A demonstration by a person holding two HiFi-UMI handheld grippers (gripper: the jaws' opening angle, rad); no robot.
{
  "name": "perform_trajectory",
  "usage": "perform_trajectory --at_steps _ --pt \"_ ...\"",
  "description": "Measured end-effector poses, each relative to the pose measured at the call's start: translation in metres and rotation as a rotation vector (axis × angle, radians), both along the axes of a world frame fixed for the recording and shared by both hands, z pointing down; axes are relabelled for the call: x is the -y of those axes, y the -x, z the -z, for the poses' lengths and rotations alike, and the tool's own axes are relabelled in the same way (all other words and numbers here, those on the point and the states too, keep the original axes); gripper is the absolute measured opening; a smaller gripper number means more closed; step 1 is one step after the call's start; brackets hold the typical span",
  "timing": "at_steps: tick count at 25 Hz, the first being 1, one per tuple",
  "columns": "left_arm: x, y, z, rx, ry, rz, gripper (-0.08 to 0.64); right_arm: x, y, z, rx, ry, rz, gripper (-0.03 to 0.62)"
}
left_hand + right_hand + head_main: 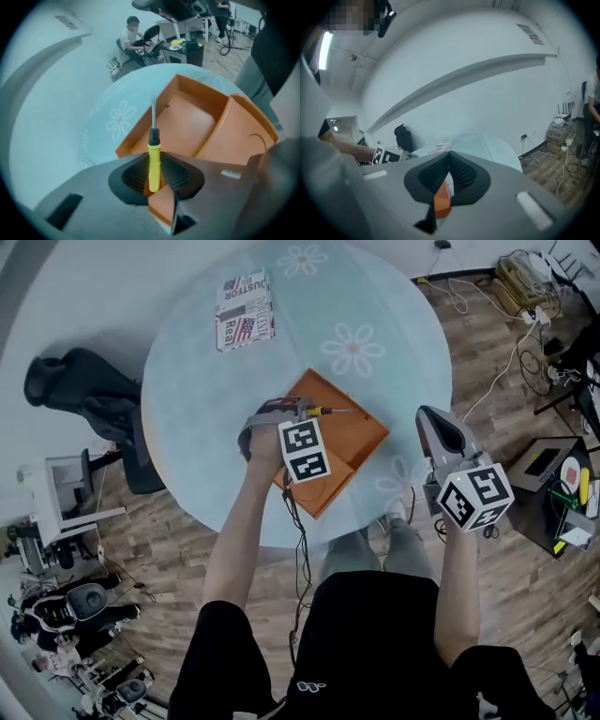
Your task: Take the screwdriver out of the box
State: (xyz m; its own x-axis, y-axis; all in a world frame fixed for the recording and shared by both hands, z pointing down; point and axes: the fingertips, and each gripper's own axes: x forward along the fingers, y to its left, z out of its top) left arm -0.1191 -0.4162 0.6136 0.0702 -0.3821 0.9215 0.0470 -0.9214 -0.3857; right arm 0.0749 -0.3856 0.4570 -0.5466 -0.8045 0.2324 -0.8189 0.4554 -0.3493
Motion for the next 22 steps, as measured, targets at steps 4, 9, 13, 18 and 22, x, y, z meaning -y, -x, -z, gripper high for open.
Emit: perform_trajectory --at_steps 4,9,13,18,22 --pt "-0.002 -0.004 0.061 -0.236 -0.164 0.173 0.081 -0.008 0.010 0.012 0.001 -0.034 0.069 0.006" --pt "-0.005 0.001 0.156 -0.531 -0.387 0.381 0.081 -0.016 0.035 0.041 -0.004 -0.094 0.171 0.006" --pt "-0.022 0.001 0.227 -0.754 -0.543 0.536 0.081 -0.026 0.048 0.073 -0.006 -0.174 0.257 0.006" --pt "-0.060 0.006 0.286 -1.049 -0.627 0.721 0.081 -0.041 0.066 0.118 0.017 -0.266 0.316 0.006" --pt "-0.090 0.016 0.298 -1.223 -0.664 0.855 0.081 -0.052 0.079 0.139 0.017 -0.316 0.347 0.006"
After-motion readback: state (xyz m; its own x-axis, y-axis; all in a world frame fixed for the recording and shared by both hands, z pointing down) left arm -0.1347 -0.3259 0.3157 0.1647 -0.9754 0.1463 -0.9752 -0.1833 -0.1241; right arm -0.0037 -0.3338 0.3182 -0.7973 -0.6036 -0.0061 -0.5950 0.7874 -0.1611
